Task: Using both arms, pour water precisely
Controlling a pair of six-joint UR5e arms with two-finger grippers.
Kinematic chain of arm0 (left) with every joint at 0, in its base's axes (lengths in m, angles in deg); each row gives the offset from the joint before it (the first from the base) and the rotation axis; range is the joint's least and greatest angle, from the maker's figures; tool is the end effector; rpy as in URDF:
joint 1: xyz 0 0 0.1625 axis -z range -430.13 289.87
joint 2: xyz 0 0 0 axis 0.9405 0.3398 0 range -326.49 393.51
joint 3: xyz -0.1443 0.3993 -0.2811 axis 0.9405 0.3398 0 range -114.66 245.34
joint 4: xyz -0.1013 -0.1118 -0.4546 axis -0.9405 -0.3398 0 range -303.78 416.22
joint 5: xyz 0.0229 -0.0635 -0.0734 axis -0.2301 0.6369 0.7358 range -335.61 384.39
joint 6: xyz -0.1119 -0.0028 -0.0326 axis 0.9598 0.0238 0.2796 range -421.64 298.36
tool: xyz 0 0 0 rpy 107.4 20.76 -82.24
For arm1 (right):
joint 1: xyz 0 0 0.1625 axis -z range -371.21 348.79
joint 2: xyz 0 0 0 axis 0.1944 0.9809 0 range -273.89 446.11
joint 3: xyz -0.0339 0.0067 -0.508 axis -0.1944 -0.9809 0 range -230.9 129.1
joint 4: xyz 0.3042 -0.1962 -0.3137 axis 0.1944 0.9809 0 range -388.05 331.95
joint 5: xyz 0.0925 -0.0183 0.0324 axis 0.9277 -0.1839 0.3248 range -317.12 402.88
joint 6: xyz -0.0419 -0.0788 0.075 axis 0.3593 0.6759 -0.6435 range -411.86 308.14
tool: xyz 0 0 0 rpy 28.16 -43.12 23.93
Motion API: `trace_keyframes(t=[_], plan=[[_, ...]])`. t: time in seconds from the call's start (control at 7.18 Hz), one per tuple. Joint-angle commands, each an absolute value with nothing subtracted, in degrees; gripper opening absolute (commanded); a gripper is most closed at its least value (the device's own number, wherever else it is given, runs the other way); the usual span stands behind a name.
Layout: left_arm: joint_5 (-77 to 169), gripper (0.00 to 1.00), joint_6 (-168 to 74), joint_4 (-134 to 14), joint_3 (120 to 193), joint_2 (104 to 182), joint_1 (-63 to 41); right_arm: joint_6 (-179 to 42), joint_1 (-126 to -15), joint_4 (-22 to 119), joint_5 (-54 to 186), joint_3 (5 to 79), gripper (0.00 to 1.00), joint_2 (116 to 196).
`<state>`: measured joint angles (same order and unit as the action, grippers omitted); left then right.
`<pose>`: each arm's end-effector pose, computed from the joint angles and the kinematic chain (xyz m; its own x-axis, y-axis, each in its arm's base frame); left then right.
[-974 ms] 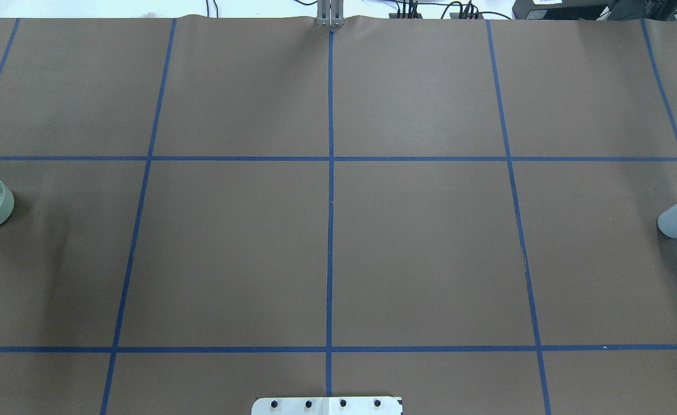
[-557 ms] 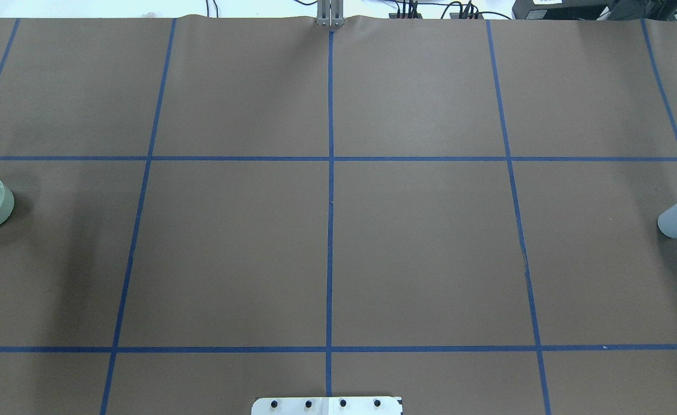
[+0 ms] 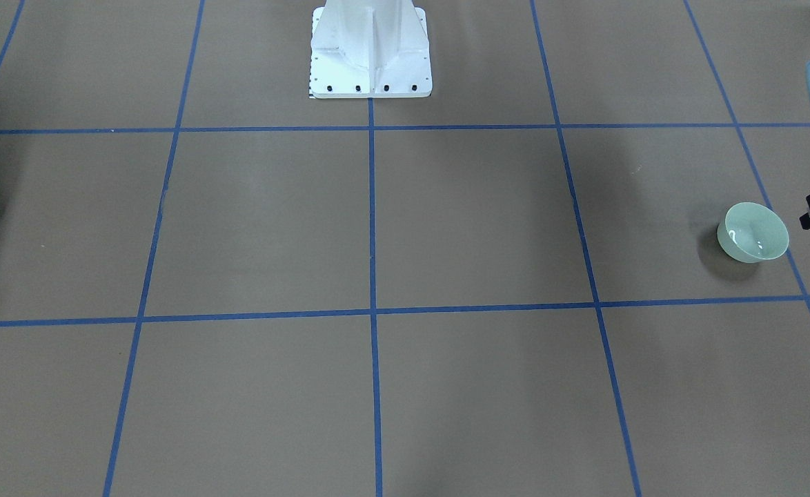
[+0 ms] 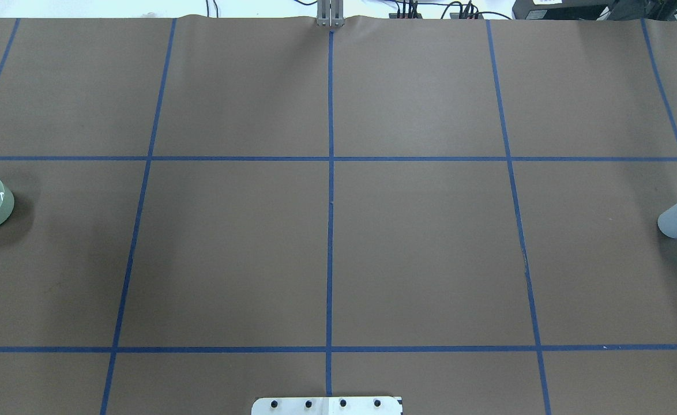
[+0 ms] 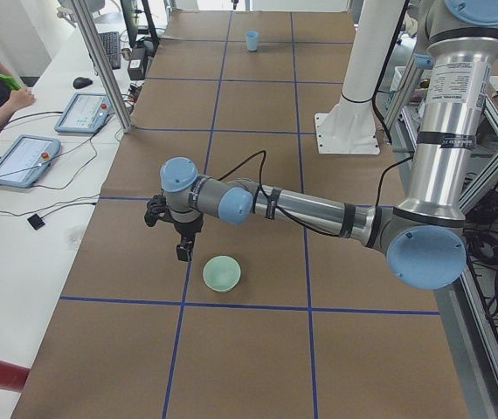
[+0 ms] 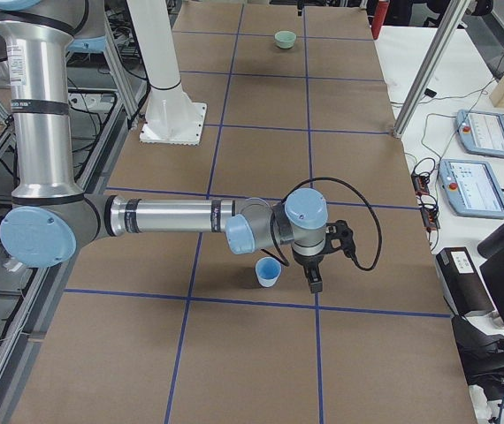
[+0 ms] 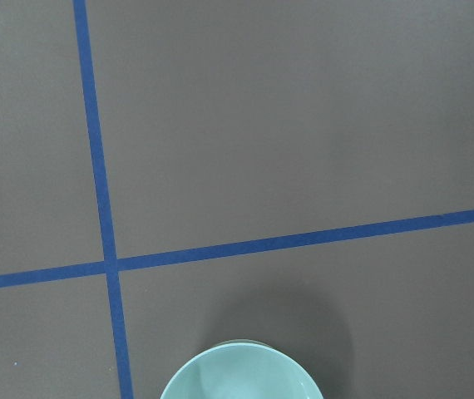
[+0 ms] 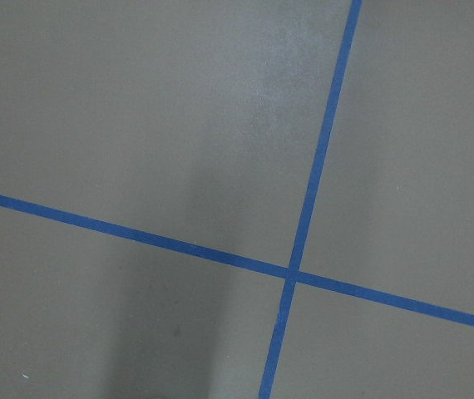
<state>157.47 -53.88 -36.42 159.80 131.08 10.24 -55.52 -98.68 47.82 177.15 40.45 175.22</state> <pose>0.0533 -0.6351 0.6284 0.7066 0.1613 -0.6890 -0.0669 0.9845 0.1619 0.0260 -0.5885 0.7056 0.7079 -0.1665 0.6865 -0.0027 0.9712 0.2383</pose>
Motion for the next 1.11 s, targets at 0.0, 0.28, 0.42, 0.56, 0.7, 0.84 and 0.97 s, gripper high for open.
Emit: trace_keyframes(t=[0.0,0.28,0.42,0.56,0.7,0.84,0.97], plan=[[157.5,1.00,-68.2,-26.1,159.7,134.1,19.2,-58.1,-99.2,48.6,177.9,40.8,0.99,175.4],[157.9,1.00,-71.5,-26.8,157.7,131.4,23.2,-58.0,-99.5,52.4,178.8,41.2,0.99,175.1],[158.1,1.00,-71.1,-28.3,157.6,128.8,23.1,-57.8,-99.9,53.2,181.5,41.4,0.99,175.3],[157.8,1.00,-71.1,-31.5,157.4,127.9,23.1,-57.3,-100.4,53.3,182.6,41.2,0.99,175.8],[157.8,1.00,-71.3,-31.8,156.9,124.9,23.0,-56.9,-100.9,53.2,182.6,41.0,0.99,176.7],[157.9,1.00,-70.5,-32.7,156.6,125.0,22.9,-55.1,-101.8,53.3,182.8,41.6,0.99,177.2],[157.8,1.00,-66.4,-32.8,159.4,124.7,22.9,-54.9,-102.3,53.3,183.5,41.6,0.99,177.5]])
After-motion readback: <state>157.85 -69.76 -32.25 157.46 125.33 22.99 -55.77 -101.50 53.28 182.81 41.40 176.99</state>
